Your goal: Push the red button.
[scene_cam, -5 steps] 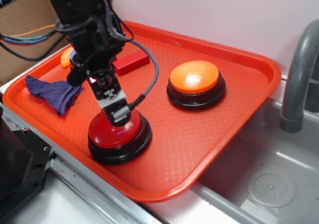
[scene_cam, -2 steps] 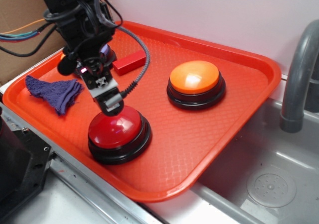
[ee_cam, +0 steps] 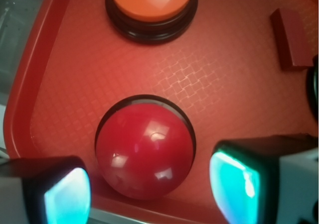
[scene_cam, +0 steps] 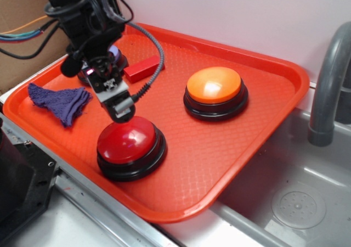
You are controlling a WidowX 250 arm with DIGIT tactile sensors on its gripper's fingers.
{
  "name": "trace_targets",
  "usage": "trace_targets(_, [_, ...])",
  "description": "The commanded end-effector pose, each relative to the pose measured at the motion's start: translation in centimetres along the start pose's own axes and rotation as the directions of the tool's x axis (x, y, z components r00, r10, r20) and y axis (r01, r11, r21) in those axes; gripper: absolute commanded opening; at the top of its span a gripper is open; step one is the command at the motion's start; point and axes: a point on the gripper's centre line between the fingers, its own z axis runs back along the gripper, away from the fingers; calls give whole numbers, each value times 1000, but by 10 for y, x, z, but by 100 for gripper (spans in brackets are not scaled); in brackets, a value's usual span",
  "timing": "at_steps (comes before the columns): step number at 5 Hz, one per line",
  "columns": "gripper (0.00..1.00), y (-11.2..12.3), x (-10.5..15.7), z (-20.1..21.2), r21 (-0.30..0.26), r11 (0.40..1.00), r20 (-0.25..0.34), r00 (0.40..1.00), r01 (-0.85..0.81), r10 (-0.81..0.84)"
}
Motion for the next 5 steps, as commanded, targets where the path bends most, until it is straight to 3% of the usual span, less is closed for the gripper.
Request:
trace_targets(1, [100,-10,12,21,-6,1000,48,999,1,-1])
trace_targets(5, [100,-8,4,45,-37,999,52,998,-29,31])
